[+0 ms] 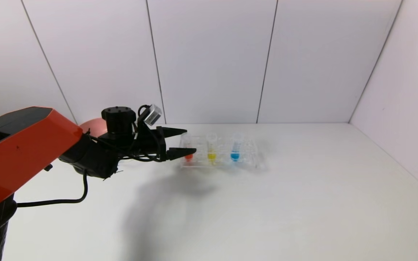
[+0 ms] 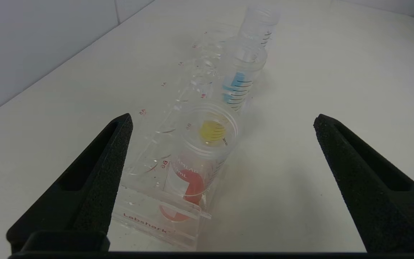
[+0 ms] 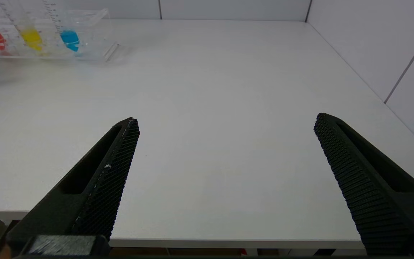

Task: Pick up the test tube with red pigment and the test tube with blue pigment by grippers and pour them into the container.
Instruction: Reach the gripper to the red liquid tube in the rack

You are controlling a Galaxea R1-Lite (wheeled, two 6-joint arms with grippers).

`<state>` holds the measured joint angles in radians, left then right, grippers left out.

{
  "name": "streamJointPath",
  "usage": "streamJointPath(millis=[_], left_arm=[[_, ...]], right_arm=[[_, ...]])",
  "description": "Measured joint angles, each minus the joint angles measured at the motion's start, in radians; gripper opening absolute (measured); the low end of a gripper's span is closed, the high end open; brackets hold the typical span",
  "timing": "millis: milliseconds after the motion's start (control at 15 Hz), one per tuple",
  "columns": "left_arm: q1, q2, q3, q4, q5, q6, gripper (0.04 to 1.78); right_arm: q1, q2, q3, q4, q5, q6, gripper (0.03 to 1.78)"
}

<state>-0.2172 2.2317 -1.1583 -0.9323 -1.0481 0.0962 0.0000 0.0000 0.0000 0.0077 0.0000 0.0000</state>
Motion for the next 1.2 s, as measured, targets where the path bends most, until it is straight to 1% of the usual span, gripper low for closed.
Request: streamJointPath(millis=[600,733,867,1000,1200], left_arm=[[-0.006,0.015,-0.004,-0.001,0.0,0.001,1.76],[-0.01,0.022,-0.008,-0.001,0.0,0.001,1.71],[-0.012,0.025,-0.011,-0.001,0.0,0.001,1.55],[-0.014,0.029,-0.012,-0.001,0.001,0.001,1.28],[-0.015,0.031,-0.013,-0.002,0.003,0.001,0.72]], right_arm=[[0.0,0.0,0.0,0.0,0.0,0.0,1.78],[0.0,0.0,0.0,0.0,0.0,0.0,1.77],[0.0,0.0,0.0,0.0,0.0,0.0,1.77],[0.0,0.0,0.0,0.0,0.0,0.0,1.77],[0.0,0.0,0.0,0.0,0.0,0.0,1.77]])
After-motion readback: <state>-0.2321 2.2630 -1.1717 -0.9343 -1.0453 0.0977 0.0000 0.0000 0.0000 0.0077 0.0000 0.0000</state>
